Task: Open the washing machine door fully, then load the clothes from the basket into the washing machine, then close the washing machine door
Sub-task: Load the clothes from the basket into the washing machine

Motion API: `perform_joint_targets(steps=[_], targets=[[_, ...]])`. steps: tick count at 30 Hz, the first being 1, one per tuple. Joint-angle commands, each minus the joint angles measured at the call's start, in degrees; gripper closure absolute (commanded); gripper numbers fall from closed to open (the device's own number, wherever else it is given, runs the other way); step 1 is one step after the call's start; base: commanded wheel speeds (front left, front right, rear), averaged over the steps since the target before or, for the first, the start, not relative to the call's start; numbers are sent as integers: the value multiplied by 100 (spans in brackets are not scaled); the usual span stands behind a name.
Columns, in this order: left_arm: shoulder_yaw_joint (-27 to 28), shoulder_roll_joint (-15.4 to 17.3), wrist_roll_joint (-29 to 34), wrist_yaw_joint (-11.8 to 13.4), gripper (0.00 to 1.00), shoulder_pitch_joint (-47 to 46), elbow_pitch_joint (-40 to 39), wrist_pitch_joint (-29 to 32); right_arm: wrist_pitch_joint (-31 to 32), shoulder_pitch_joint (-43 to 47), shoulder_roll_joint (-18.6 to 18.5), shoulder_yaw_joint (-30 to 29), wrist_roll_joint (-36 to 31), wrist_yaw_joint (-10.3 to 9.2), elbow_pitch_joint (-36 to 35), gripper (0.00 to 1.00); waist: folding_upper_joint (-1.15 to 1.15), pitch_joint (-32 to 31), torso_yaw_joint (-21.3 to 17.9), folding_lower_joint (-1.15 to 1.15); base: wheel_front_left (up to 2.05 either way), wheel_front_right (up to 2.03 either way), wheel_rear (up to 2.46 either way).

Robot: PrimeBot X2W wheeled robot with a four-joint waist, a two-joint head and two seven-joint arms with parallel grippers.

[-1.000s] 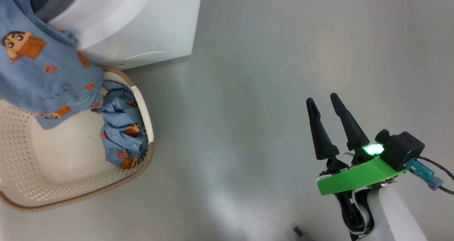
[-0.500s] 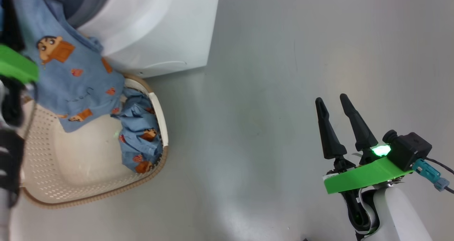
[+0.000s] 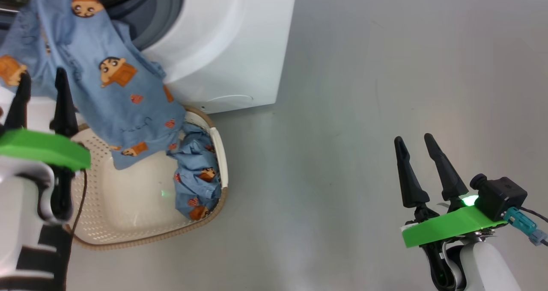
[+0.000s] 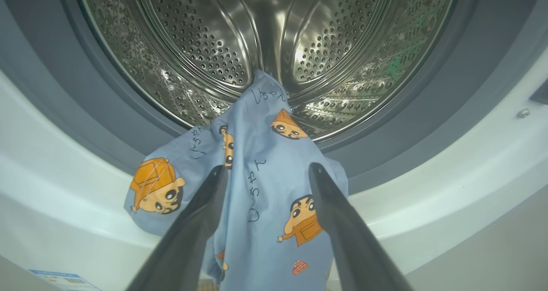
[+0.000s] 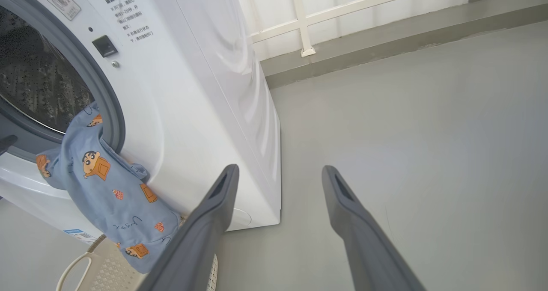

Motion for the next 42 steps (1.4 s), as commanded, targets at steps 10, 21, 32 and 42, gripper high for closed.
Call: perform_joint_targets(steps=[10,21,32,42], targets=[[662,114,285,-9,0,1159,-904,-31,-27,162,-32,43,-58,9,-158,0,0,-104,159,0,0,0,0],[988,-12,349,-9,0,2175,-1658,-31,-27,180,-30,16,-76,9,-202,0,0,-19,157,0,0,0,0],[767,26,44,-9,0,2109,-1536,-31,-27,71,-23,57,-94,9,-236,0,0,180,128,0,0,0,0],[6,333,-443,-9,0,1282,-697,-31,-27,-80,2,114,-132,9,-330,0,0,686,51,0,0,0,0]])
